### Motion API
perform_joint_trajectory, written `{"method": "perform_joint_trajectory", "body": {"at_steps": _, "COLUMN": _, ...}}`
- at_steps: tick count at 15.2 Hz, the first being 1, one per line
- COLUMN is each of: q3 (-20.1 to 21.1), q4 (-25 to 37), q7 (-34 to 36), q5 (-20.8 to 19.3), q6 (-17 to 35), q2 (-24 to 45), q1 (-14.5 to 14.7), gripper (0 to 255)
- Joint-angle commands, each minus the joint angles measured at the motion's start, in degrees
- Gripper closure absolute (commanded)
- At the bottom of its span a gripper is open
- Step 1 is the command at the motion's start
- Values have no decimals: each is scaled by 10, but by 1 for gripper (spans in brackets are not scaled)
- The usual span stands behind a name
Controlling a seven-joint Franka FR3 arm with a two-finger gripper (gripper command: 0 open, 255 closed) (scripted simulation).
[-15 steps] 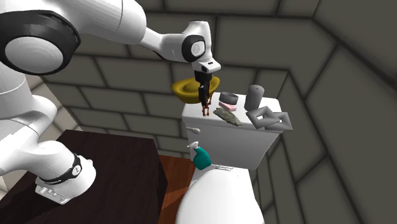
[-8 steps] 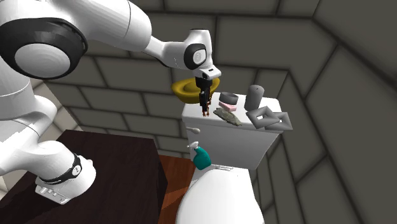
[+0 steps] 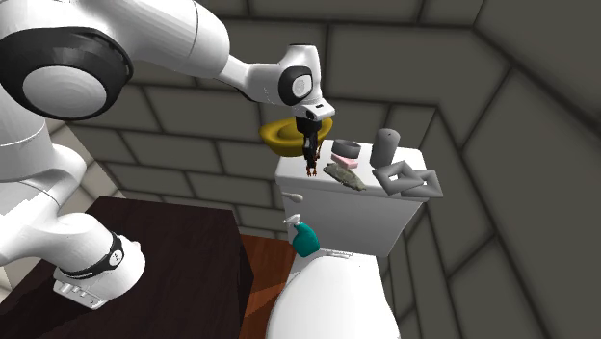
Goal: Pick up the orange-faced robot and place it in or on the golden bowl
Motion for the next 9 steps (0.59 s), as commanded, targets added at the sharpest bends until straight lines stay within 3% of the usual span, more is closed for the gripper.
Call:
{"method": "perform_joint_trajectory", "body": {"at_steps": 1, "q3": 0, "q4": 0, "q7": 0, "q5": 0, "q6": 0, "q2": 0, "q1": 0, "gripper": 255}}
{"method": "perform_joint_trajectory", "body": {"at_steps": 9, "q3": 4, "q4": 3, "q7": -6, "q5": 8, "q6": -10, "q2": -9, "q1": -3, "gripper": 255}}
